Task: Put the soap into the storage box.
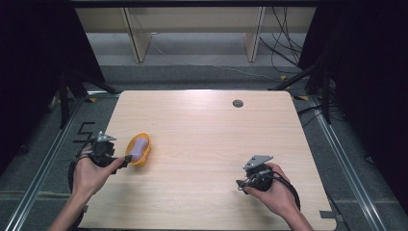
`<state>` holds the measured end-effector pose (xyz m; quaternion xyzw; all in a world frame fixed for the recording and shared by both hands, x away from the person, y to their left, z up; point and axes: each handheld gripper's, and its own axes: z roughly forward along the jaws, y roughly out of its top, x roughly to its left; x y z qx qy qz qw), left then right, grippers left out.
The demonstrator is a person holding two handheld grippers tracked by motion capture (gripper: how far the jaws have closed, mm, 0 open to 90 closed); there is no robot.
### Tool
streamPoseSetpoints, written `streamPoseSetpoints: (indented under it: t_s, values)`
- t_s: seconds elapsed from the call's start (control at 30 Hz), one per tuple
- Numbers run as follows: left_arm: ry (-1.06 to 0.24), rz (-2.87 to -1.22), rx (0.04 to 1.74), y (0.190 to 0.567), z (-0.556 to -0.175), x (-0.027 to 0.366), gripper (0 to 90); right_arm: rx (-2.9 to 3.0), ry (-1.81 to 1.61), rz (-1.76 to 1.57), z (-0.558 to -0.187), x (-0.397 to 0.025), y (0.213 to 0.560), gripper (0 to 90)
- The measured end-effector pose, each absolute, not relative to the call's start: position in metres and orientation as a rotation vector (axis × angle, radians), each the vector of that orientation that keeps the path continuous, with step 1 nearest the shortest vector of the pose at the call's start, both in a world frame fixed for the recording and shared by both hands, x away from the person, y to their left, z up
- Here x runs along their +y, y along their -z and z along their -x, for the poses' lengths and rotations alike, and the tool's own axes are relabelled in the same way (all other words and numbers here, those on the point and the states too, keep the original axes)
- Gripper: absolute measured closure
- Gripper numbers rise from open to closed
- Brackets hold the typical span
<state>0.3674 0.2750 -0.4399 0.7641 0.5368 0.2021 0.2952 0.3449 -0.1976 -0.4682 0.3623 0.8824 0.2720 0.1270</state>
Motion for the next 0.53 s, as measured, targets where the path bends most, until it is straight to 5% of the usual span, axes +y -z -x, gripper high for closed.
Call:
streamPoseSetpoints:
  t_s: [0.23, 0.53]
  values:
    - [-0.583, -1.911, 1.332, 0.483, -0.331, 0.276, 30.0, 2.557, -0.797, -1.05, -0.346, -0.198, 0.468, 44.7]
    - [-0.527, -1.849, 1.32, 0.489, -0.331, 0.273, 30.7, 2.546, -0.817, -1.047, -0.346, -0.199, 0.466, 44.0]
